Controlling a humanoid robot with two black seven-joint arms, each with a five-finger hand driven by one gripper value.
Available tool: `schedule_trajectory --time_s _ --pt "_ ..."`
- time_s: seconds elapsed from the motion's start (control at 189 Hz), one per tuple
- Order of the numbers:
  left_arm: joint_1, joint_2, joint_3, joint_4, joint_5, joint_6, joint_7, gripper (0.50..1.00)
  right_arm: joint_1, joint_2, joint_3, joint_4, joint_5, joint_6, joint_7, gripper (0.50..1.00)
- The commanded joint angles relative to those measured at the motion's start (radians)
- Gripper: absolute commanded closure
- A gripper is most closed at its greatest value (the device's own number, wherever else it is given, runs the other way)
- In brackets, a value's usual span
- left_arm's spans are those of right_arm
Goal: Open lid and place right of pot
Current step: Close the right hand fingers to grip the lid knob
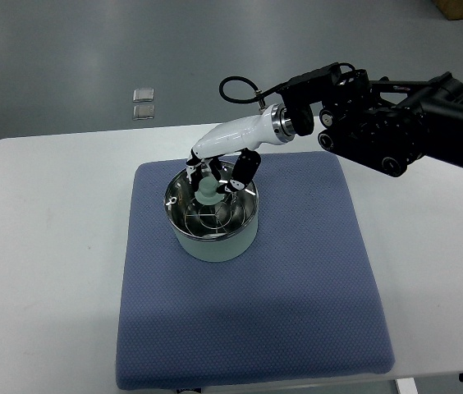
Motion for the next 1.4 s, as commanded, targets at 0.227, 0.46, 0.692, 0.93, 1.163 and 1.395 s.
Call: schedule_trajectory --time_s 0.227,0.46,0.692,0.93,1.163,1.395 --pt "0.001 0.000 0.000 0.000 0.000 0.002 0.000 0.500 0.007 -0.002 0.043 0.000 0.001 0.029 0.002 1.000" --pt "0.000 0.000 0.000 0.000 0.000 0.002 0.000 0.500 0.004 -0.005 0.043 0.000 0.001 0.031 0.001 1.000" --pt "0.000 0.000 -0.001 0.000 0.000 0.000 0.000 0.500 -0.003 -0.011 0.043 0.000 0.000 0.031 0.001 1.000" --pt "0.000 0.000 -0.001 0.000 0.000 0.002 -0.002 0.500 -0.019 -0.025 0.045 0.000 0.001 0.029 0.001 1.000" --pt "0.001 0.000 -0.001 0.002 0.000 0.002 -0.002 0.500 -0.045 -0.038 0.096 0.000 0.023 0.038 0.001 1.000" --pt "0.001 0.000 -0.001 0.002 0.000 0.002 -0.003 0.500 -0.053 -0.052 0.097 0.000 0.049 0.038 0.001 1.000"
